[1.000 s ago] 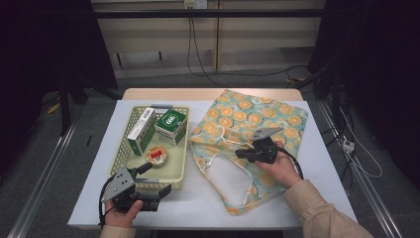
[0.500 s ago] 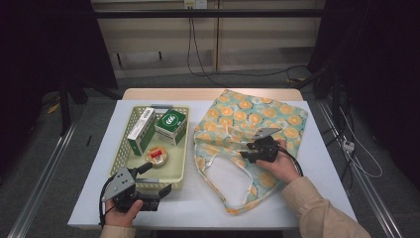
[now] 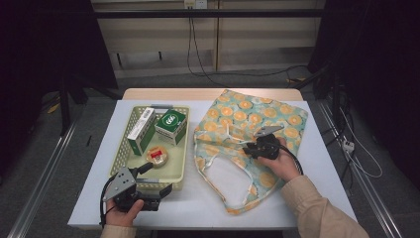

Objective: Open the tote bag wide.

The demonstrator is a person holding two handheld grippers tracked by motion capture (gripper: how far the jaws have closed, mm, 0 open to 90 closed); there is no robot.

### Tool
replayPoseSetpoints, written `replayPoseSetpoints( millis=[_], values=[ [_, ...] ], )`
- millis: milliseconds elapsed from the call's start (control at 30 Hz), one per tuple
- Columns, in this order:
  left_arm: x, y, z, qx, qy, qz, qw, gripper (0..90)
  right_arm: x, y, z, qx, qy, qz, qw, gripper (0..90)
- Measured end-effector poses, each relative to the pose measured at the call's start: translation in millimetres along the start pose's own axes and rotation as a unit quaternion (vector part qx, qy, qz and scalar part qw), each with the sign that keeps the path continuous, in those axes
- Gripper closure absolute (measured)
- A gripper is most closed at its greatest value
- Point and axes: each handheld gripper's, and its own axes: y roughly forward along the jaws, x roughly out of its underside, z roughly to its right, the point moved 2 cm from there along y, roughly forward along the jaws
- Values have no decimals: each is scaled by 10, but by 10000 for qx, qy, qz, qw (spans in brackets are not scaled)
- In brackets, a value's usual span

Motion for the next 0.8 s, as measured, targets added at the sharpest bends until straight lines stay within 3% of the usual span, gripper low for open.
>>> replayPoseSetpoints(
  millis=[100, 167, 333, 533, 667, 800],
  values=[
    [-4, 0, 1, 12, -1, 11, 10000, 43, 4, 7, -3, -49, 37, 58, 10000, 871],
    [-3, -1, -4, 1, 0, 9, 10000, 43, 2, 9, -20, 7, -54, 58, 10000, 893],
    [-1, -2, -10, 18, -20, 7, 10000, 43, -13, -4, -40, 37, 8, 3, 10000, 900],
    [-10, -11, -8, -5, -12, 23, 10000, 42, -29, -87, -192, -277, -63, -89, 9996, 900],
    [-16, -4, 9, 19, 8, 31, 10000, 42, -98, -192, -329, -384, -298, -60, 9988, 900],
    [-20, -2, 22, 27, -20, 59, 10000, 42, -161, -294, -371, -723, -70, 213, 9971, 900]
  ],
)
